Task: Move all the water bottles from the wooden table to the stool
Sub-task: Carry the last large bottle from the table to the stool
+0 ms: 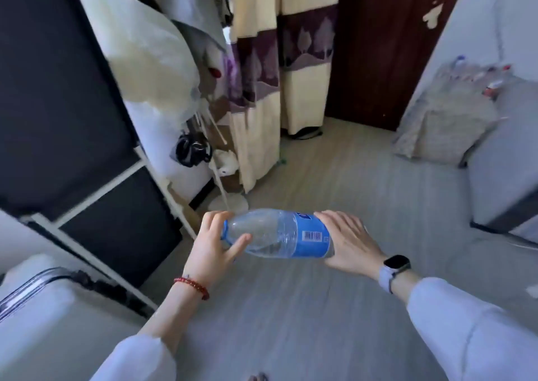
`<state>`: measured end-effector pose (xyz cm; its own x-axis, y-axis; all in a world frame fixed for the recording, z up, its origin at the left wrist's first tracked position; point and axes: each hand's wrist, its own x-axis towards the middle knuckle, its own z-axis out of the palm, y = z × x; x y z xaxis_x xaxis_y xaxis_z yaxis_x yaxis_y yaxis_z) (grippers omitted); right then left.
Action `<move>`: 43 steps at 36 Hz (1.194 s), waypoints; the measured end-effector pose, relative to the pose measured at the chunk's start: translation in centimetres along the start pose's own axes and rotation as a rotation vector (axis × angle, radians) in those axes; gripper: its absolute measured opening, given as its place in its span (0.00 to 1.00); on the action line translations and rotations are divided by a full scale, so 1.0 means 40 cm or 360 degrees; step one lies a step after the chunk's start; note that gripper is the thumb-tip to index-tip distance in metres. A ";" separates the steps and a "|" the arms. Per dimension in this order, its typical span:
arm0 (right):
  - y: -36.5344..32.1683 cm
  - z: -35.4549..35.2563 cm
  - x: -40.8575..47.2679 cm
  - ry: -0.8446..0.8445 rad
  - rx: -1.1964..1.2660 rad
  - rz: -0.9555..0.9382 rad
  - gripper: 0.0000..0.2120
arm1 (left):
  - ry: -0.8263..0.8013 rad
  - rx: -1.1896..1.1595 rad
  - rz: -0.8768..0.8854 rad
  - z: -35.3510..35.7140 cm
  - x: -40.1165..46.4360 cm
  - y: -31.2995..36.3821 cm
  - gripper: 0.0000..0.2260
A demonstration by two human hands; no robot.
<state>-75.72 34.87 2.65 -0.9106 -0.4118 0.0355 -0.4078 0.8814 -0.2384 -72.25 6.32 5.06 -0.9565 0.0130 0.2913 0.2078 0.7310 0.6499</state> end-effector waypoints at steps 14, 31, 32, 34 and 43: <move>0.698 -0.112 0.196 -0.0024 -0.0078 0.0667 0.38 | -0.0407 -0.0417 0.0317 0.630 0.703 0.216 0.19; 1.555 -0.286 0.458 0.0187 -0.0038 0.1179 0.35 | -0.0615 -0.0520 0.0570 1.321 1.464 0.655 0.14; 1.617 -0.297 0.473 0.0209 -0.0017 0.1191 0.34 | -0.0621 -0.0522 0.0582 1.369 1.505 0.688 0.14; 1.744 -0.320 0.502 0.0235 0.0021 0.1180 0.37 | -0.0625 -0.0518 0.0594 1.463 1.592 0.757 0.15; 2.247 -0.470 0.686 0.0361 0.0135 0.1182 0.35 | -0.0482 -0.0513 0.0565 1.781 1.980 1.038 0.09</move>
<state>-138.61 107.14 0.44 -0.9381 0.3449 0.0328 0.3124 0.8831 -0.3501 -153.94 86.31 5.08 -0.8227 0.4500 0.3474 0.5338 0.4014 0.7443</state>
